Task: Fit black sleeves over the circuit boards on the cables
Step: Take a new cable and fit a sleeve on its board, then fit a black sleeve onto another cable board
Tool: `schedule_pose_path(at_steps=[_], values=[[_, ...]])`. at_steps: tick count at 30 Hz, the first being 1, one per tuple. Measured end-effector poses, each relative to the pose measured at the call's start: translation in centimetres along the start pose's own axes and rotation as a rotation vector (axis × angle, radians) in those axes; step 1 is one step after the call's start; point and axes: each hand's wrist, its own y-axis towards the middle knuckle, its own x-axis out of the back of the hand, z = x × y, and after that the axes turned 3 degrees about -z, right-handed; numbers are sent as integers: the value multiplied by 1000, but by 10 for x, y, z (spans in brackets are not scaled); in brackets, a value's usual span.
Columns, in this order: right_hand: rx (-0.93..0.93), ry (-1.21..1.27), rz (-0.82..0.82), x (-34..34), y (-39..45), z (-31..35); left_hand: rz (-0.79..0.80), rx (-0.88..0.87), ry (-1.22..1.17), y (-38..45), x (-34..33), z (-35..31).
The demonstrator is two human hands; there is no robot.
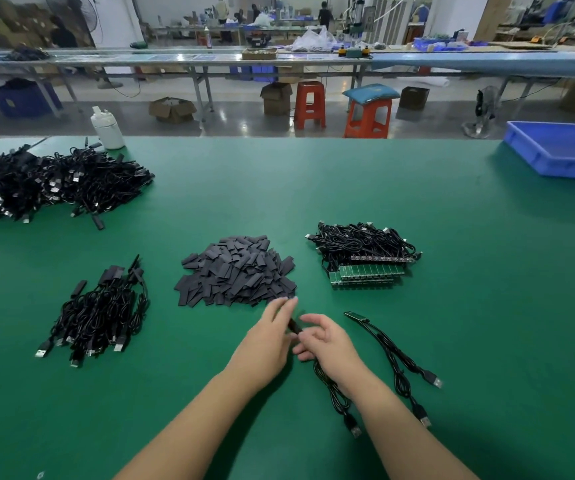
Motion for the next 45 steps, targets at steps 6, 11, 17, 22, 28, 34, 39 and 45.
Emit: schedule_pose_path(at_steps=[6,11,17,22,28,34,39,45], values=[[-66,814,-270,0,6,27,51,374,-547,-3,1,-23],[-76,1100,-275,-6,12,47,219,393,-815,-15,4,-33],[18,557,-249,-10,11,40,101,395,-739,-18,16,-23],[263,-726,-322,11,9,2,-65,461,-561,-12,45,3],[454,-1146,-262,19,-2,-31,-389,489,-70,0,115,66],[494,-1173,-292,16,-3,-30,-386,720,447,-13,165,146],[502,-1155,-306,17,-1,-31,-166,816,517,-20,171,180],[499,-1162,-301,18,1,-32,-371,608,572,-9,152,166]])
